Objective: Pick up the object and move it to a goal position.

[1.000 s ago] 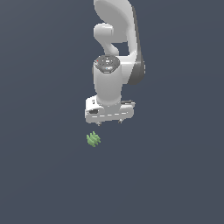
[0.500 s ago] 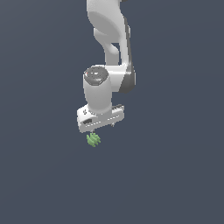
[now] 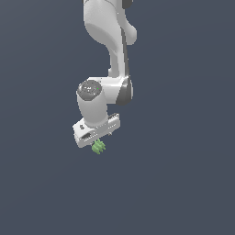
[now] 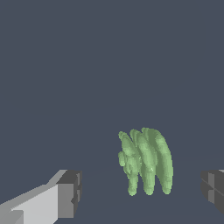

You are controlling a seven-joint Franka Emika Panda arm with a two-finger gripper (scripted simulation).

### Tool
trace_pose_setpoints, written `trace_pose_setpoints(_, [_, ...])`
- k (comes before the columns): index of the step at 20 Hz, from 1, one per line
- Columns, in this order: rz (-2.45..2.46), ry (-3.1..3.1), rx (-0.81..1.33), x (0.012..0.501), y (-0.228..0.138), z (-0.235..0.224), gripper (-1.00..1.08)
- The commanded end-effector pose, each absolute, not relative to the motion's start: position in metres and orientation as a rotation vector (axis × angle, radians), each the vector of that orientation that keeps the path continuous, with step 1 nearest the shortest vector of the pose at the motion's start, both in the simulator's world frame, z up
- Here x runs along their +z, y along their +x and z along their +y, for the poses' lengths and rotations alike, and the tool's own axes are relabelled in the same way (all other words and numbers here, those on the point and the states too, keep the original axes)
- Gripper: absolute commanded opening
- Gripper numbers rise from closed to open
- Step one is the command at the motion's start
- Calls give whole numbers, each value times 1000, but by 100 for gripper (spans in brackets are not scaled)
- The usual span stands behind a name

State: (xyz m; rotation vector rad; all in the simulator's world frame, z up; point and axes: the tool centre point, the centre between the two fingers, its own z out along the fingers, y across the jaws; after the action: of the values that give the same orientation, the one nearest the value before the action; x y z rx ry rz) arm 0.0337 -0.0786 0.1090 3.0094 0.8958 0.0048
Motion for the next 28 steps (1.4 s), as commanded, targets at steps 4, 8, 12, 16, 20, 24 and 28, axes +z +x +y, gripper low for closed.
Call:
trace_pose_setpoints(4, [1022,2970,2,98,36,-92,100])
trace_pose_setpoints(8, [1077,2951,1,93,37,-98,100])
trace_pose_setpoints(12, [1104,2941,0,91,37,-101,100])
trace_pose_setpoints(16, [1101,2942,0,90,37,-101,100])
trace_pose_setpoints(20, [1102,2942,0,80,37,-101,100])
trace_pose_setpoints(24, [1106,2941,0,58,36,-101,100])
trace_pose_setpoints(28, [1108,2940,0,43,36,-101,100])
